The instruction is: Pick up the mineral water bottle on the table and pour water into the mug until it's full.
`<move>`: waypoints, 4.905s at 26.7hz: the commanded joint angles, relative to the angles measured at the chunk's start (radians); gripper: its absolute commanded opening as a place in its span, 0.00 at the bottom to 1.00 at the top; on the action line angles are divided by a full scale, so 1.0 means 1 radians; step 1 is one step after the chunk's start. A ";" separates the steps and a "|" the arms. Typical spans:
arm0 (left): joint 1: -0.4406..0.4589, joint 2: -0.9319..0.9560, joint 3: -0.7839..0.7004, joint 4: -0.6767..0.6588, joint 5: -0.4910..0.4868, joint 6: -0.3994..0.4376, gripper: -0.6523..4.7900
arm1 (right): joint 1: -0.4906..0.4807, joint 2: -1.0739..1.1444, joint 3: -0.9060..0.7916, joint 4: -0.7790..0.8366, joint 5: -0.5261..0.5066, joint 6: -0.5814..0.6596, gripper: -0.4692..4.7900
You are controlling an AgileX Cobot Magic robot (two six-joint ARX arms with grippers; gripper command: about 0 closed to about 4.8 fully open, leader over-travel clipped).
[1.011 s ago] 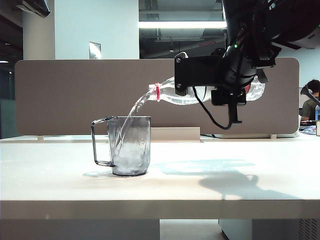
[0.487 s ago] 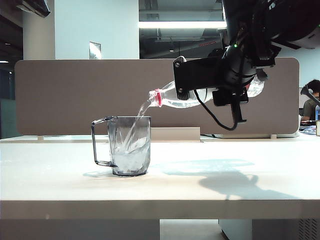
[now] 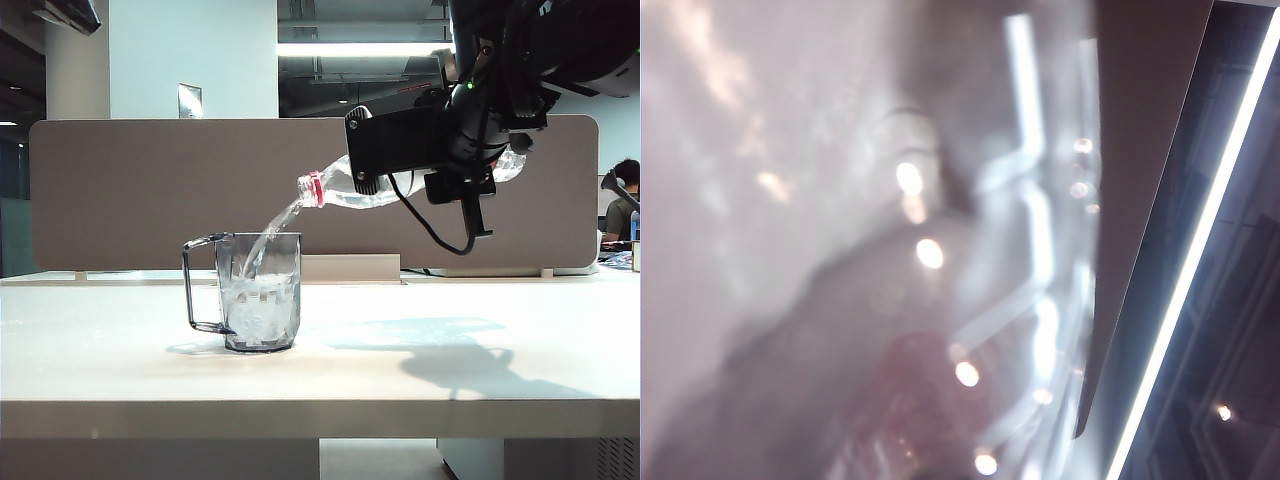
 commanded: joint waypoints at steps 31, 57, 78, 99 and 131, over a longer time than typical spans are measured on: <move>0.000 -0.002 0.003 0.007 0.004 0.004 0.11 | 0.042 -0.011 0.009 0.018 -0.018 0.412 0.41; 0.000 -0.002 0.003 0.007 0.004 0.004 0.11 | 0.051 0.237 -0.304 0.659 -0.153 1.670 0.40; 0.000 -0.002 0.003 0.007 0.004 0.004 0.11 | 0.053 0.293 -0.314 0.659 -0.183 1.699 0.99; 0.000 -0.002 0.003 0.008 0.005 0.004 0.11 | 0.161 -0.326 -0.811 0.520 -0.190 1.699 0.18; 0.000 -0.002 0.003 0.007 0.004 0.004 0.11 | -0.468 -1.478 -0.809 -0.917 -0.509 1.693 0.08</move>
